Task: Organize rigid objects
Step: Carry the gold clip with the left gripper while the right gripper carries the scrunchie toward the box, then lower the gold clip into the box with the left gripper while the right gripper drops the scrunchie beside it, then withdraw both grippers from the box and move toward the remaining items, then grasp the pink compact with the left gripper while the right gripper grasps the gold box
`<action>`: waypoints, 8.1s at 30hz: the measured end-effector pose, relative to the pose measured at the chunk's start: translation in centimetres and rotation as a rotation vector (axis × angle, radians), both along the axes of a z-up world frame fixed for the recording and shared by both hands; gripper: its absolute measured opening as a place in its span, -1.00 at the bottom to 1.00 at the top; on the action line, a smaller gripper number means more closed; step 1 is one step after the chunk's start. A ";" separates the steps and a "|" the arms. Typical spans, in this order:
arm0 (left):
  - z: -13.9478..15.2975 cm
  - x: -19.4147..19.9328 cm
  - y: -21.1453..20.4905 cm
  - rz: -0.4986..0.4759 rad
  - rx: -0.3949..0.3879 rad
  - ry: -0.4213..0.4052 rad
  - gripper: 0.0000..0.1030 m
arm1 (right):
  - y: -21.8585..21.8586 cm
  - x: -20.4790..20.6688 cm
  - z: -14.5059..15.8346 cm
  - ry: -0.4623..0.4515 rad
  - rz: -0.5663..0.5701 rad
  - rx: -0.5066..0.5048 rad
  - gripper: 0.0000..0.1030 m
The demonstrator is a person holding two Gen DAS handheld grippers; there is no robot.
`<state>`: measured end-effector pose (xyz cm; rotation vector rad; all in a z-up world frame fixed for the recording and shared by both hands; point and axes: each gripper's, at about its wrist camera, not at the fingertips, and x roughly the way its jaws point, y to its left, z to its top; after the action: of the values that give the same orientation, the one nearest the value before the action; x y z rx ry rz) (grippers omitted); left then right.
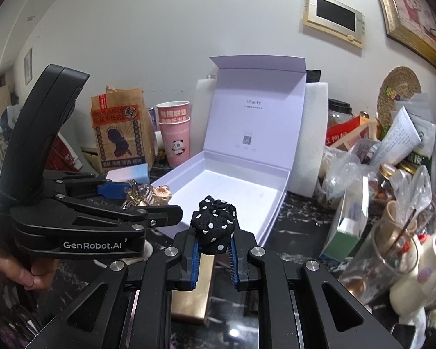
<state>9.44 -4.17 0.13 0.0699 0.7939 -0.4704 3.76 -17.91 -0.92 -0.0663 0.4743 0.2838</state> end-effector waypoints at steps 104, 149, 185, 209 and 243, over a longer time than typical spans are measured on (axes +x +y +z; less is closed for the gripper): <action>-2.3 19.3 -2.3 0.164 0.218 0.033 0.72 | -1.6 21.9 -1.7 0.171 -0.113 -0.116 0.08; 7.5 5.4 0.6 0.180 0.124 -0.179 0.87 | -1.8 8.6 6.7 -0.035 -0.177 -0.125 0.91; 4.7 -6.3 2.3 0.163 0.146 -0.169 1.00 | -2.4 -2.5 4.1 0.008 -0.147 -0.046 0.93; -4.4 -7.8 1.4 0.034 0.147 0.011 1.00 | -2.4 -4.8 -2.9 0.095 -0.074 -0.062 0.93; -9.5 -7.3 2.6 -0.032 0.069 0.065 -0.02 | 2.0 -1.2 -6.6 0.191 0.073 0.003 0.78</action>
<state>2.19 -1.55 -9.37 0.1320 0.8742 -0.4772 2.52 -15.94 -7.49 -0.0542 0.6621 0.3643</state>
